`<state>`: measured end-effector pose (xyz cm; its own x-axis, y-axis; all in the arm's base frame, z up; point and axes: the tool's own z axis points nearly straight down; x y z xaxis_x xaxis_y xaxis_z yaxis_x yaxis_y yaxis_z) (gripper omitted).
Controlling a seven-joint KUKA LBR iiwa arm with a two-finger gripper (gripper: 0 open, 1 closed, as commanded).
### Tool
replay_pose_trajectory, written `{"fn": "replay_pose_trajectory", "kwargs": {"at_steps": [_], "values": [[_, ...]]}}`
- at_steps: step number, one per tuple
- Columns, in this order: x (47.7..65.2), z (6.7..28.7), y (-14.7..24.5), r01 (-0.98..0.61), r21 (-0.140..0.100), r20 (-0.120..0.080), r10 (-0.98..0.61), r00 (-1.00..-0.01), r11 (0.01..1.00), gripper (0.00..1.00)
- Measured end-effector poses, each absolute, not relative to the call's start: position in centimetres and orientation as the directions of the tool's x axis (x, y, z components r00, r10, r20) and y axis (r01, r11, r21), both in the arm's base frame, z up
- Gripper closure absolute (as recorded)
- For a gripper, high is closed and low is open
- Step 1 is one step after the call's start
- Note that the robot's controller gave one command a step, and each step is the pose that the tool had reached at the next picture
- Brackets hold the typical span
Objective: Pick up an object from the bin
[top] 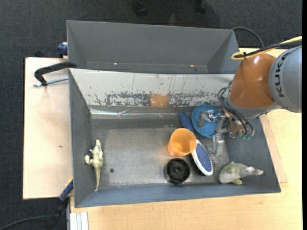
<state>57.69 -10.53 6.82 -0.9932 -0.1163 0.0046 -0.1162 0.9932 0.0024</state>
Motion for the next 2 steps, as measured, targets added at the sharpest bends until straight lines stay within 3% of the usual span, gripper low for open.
{"fn": "replay_pose_trajectory", "kwargs": {"at_steps": [1,2], "values": [[57.8,7.1,-10.7,-0.115,-0.001,0.000,-0.115,-0.993,0.993,1.00],[57.3,18.1,-9.7,-0.128,-0.004,-0.015,-0.128,-0.992,0.992,1.00]]}}
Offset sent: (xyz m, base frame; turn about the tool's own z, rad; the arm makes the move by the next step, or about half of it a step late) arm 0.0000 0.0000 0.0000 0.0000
